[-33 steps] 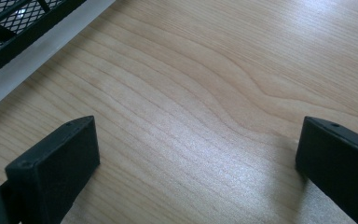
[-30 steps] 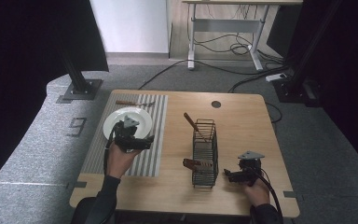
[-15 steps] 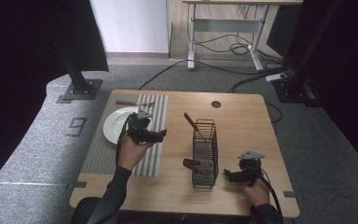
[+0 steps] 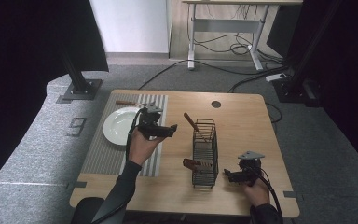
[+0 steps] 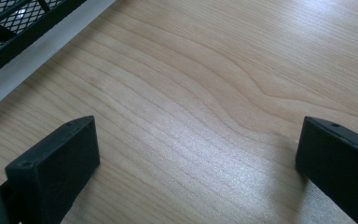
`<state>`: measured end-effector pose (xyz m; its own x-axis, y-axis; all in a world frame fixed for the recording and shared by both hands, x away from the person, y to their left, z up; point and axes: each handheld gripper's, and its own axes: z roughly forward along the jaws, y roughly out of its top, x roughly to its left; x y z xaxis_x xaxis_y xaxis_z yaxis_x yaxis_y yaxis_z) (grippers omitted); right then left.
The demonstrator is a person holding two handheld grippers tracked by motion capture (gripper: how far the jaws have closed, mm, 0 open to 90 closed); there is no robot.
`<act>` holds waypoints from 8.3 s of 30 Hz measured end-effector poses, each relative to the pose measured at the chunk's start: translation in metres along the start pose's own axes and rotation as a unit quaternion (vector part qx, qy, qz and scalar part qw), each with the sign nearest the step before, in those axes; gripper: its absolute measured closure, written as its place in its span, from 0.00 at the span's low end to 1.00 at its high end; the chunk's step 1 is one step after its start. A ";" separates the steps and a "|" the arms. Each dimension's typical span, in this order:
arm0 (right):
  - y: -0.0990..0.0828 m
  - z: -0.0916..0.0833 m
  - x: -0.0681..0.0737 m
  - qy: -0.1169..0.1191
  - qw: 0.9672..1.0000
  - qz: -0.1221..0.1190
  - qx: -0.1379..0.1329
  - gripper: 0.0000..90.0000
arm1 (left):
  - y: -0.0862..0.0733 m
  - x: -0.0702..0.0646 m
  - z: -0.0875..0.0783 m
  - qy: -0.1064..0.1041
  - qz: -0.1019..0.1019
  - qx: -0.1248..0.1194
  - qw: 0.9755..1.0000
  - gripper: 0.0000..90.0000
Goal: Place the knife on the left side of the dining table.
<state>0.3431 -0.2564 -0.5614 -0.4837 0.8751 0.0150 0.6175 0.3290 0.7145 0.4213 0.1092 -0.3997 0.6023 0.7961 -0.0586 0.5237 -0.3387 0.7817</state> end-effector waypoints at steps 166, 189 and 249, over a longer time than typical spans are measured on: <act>0.000 0.000 0.000 0.000 1.000 0.000 0.000 0.00 | -0.156 0.114 -0.087 0.070 -0.205 -0.118 0.969 0.73; 0.000 0.000 0.000 0.000 1.000 0.000 0.000 0.00 | -0.192 0.140 -0.074 0.061 -0.226 -0.123 0.964 0.64; 0.000 0.000 0.000 0.000 1.000 0.000 0.000 0.00 | -0.206 0.154 -0.063 0.129 -0.137 -0.018 0.982 0.23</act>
<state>0.3431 -0.2563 -0.5614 -0.4835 0.8752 0.0153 0.6172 0.3284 0.7150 0.3684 0.3331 -0.5310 0.2665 0.9572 -0.1131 0.6194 -0.0802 0.7810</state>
